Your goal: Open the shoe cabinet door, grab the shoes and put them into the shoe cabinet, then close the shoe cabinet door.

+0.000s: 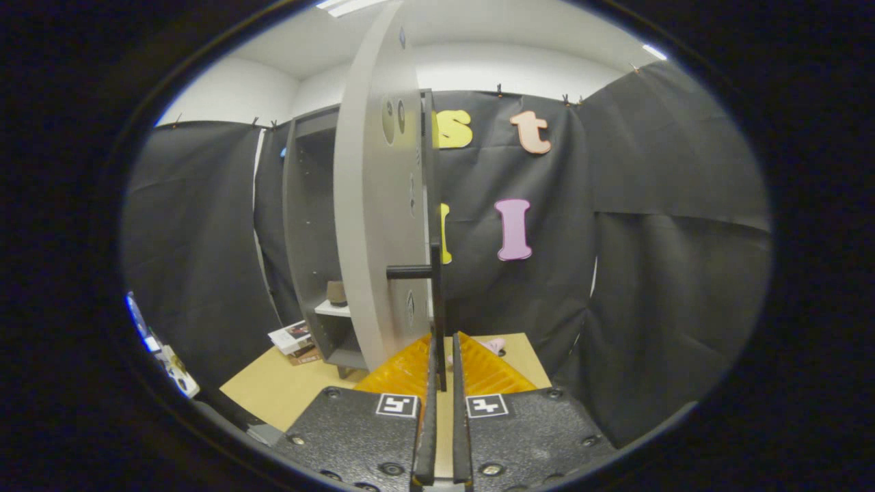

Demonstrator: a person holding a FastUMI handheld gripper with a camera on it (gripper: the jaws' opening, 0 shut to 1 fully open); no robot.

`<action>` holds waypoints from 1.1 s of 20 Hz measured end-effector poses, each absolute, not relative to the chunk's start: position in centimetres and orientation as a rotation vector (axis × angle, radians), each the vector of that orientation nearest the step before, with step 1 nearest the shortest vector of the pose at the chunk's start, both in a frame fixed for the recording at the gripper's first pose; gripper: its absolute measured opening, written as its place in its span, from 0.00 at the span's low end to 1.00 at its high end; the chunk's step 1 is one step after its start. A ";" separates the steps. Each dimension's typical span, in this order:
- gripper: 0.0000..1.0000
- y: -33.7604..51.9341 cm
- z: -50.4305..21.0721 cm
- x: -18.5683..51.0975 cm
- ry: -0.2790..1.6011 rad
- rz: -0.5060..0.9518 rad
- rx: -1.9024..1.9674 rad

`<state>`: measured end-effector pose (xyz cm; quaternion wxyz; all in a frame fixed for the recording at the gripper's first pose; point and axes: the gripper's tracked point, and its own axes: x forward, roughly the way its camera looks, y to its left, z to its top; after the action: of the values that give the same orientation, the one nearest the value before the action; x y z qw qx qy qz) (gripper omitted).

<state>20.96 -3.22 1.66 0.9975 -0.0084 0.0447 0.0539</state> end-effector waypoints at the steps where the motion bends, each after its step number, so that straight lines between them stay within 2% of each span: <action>1: 0.15 -3.6 1.8 20.1 0.078 0.090 -0.039; 3: 0.32 -3.6 2.0 18.5 0.054 0.074 -0.083; 9: 0.93 -1.2 -1.0 14.1 0.112 0.055 -0.086; 10: 1.00 -0.2 -1.7 13.7 0.120 0.053 -0.084; 16: 1.00 5.8 -8.2 13.3 0.201 0.096 -0.095; 22: 1.00 13.6 -17.1 16.2 0.347 0.236 -0.131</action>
<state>16.16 13.60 -17.13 0.9760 -0.0650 0.1719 0.1172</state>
